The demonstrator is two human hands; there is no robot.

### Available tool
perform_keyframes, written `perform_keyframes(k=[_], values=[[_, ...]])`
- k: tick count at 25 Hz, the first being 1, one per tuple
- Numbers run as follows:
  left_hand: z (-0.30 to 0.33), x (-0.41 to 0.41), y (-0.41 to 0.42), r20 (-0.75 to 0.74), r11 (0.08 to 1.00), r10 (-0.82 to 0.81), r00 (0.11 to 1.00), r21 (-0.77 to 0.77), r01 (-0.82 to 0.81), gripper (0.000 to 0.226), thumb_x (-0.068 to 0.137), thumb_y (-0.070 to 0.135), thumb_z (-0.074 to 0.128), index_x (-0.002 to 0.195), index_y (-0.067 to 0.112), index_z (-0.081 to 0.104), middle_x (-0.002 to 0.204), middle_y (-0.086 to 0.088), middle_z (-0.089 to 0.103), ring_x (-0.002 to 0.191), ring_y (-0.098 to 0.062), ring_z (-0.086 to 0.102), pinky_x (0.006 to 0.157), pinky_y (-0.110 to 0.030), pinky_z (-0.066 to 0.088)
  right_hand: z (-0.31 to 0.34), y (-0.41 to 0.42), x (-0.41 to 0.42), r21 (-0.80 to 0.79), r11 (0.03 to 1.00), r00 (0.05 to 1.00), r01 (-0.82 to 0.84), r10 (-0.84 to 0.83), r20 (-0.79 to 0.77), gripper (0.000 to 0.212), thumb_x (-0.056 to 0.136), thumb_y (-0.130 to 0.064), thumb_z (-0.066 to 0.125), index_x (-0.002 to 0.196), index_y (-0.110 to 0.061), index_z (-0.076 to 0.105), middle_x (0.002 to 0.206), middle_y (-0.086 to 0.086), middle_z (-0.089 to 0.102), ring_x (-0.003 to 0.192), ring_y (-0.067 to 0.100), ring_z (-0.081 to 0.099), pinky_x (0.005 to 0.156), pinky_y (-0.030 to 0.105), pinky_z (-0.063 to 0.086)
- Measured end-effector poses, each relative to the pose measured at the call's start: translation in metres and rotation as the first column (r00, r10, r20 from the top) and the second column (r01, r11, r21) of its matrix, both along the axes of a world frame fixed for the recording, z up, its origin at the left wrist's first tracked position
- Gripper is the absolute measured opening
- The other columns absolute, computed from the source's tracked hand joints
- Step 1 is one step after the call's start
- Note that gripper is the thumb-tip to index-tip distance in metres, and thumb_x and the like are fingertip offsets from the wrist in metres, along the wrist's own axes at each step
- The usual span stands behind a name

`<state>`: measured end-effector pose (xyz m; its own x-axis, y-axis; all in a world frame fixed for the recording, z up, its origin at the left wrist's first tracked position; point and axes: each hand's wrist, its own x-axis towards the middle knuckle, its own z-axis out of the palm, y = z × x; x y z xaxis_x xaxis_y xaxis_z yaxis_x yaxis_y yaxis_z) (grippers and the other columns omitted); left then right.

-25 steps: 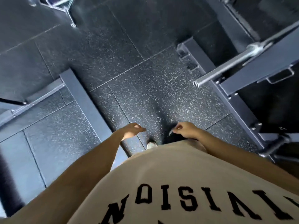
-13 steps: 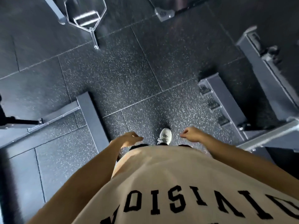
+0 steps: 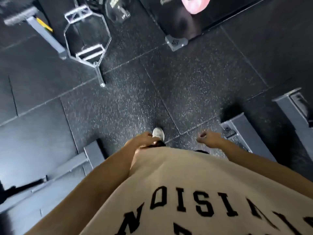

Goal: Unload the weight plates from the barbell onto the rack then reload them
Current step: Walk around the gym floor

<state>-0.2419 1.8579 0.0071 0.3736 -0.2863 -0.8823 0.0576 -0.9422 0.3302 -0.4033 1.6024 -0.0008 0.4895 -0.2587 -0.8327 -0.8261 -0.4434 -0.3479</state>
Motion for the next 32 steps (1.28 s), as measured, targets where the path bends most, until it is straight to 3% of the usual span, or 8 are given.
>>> perform_keyframes(k=[3, 6, 12, 15, 19, 23, 28, 32], values=[[0.015, 0.112, -0.06, -0.02, 0.995, -0.102, 0.995, 0.016, 0.102, 0.066, 0.095, 0.05, 0.057, 0.143, 0.007, 0.043, 0.147, -0.015, 0.046, 0.128, -0.031, 0.05, 0.106, -0.038, 0.04, 0.014, -0.042, 0.082, -0.036, 0.977, 0.972, 0.211, -0.205, 0.112, 0.024, 0.092, -0.034, 0.064, 0.096, -0.01, 0.065, 0.105, 0.013, 0.069, 0.095, 0.026, 0.062, 0.071, 0.028, 0.042], [0.024, 0.194, -0.128, 0.014, 0.972, -0.233, 0.972, 0.027, 0.233, 0.068, 0.095, 0.053, 0.056, 0.145, 0.009, 0.041, 0.149, -0.013, 0.045, 0.131, -0.032, 0.047, 0.111, -0.047, 0.037, 0.019, -0.083, 0.141, -0.037, 0.926, 0.917, 0.375, -0.365, 0.159, 0.043, 0.09, -0.038, 0.064, 0.105, 0.002, 0.066, 0.112, 0.019, 0.068, 0.105, 0.033, 0.062, 0.091, 0.039, 0.046], [0.008, 0.293, -0.263, -0.075, 0.869, -0.481, 0.873, 0.09, 0.487, 0.058, 0.096, 0.048, 0.057, 0.133, 0.004, 0.053, 0.137, -0.014, 0.056, 0.121, -0.029, 0.054, 0.089, -0.03, 0.04, -0.017, -0.19, 0.219, 0.02, 0.946, 0.945, 0.324, -0.323, -0.048, 0.043, 0.095, -0.04, 0.056, 0.12, -0.006, 0.064, 0.126, 0.015, 0.062, 0.116, 0.029, 0.057, 0.083, 0.027, 0.04], [0.014, 0.348, -0.351, -0.064, 0.847, -0.506, 0.86, 0.148, 0.51, 0.058, 0.096, 0.049, 0.056, 0.134, 0.005, 0.051, 0.136, -0.013, 0.054, 0.123, -0.03, 0.053, 0.096, -0.032, 0.043, -0.022, -0.276, 0.26, 0.039, 0.919, 0.918, 0.393, -0.389, -0.078, 0.04, 0.093, -0.037, 0.06, 0.116, -0.004, 0.065, 0.12, 0.016, 0.065, 0.104, 0.027, 0.06, 0.081, 0.028, 0.045], [0.035, 0.425, -0.489, 0.069, 0.9, -0.436, 0.898, 0.008, 0.436, 0.033, 0.096, 0.046, 0.058, 0.102, 0.015, 0.06, 0.099, -0.006, 0.053, 0.091, -0.02, 0.054, 0.08, -0.029, 0.038, -0.002, -0.409, 0.322, 0.074, 0.848, 0.85, 0.525, -0.527, 0.006, 0.048, 0.094, -0.032, 0.063, 0.127, 0.002, 0.058, 0.122, 0.017, 0.063, 0.104, 0.028, 0.06, 0.079, 0.027, 0.044], [0.03, 0.471, -0.631, 0.125, 0.886, -0.457, 0.881, -0.028, 0.463, 0.048, 0.092, 0.049, 0.062, 0.12, 0.01, 0.059, 0.114, -0.004, 0.06, 0.106, -0.023, 0.056, 0.091, -0.035, 0.045, 0.008, -0.522, 0.371, 0.069, 0.792, 0.787, 0.607, -0.611, 0.086, 0.053, 0.094, -0.038, 0.059, 0.134, -0.004, 0.052, 0.136, 0.014, 0.056, 0.118, 0.032, 0.055, 0.092, 0.035, 0.047], [-0.006, 0.524, -0.787, 0.063, 0.761, -0.649, 0.758, 0.054, 0.647, 0.048, 0.09, 0.055, 0.06, 0.118, 0.017, 0.062, 0.122, -0.004, 0.064, 0.104, -0.02, 0.058, 0.092, -0.033, 0.044, -0.022, -0.644, 0.404, 0.052, 0.791, 0.793, 0.61, -0.609, -0.035, 0.043, 0.093, -0.037, 0.061, 0.126, -0.009, 0.061, 0.131, 0.01, 0.06, 0.114, 0.029, 0.058, 0.093, 0.036, 0.048], [-0.002, 0.582, -0.947, 0.051, 0.74, -0.672, 0.738, 0.061, 0.67, 0.046, 0.09, 0.058, 0.059, 0.116, 0.02, 0.06, 0.123, -0.003, 0.06, 0.102, -0.019, 0.055, 0.092, -0.036, 0.046, -0.009, -0.773, 0.425, -0.024, 0.612, 0.612, 0.79, -0.791, -0.013, 0.047, 0.093, -0.034, 0.063, 0.13, -0.005, 0.057, 0.129, 0.014, 0.061, 0.112, 0.032, 0.059, 0.09, 0.036, 0.049]])
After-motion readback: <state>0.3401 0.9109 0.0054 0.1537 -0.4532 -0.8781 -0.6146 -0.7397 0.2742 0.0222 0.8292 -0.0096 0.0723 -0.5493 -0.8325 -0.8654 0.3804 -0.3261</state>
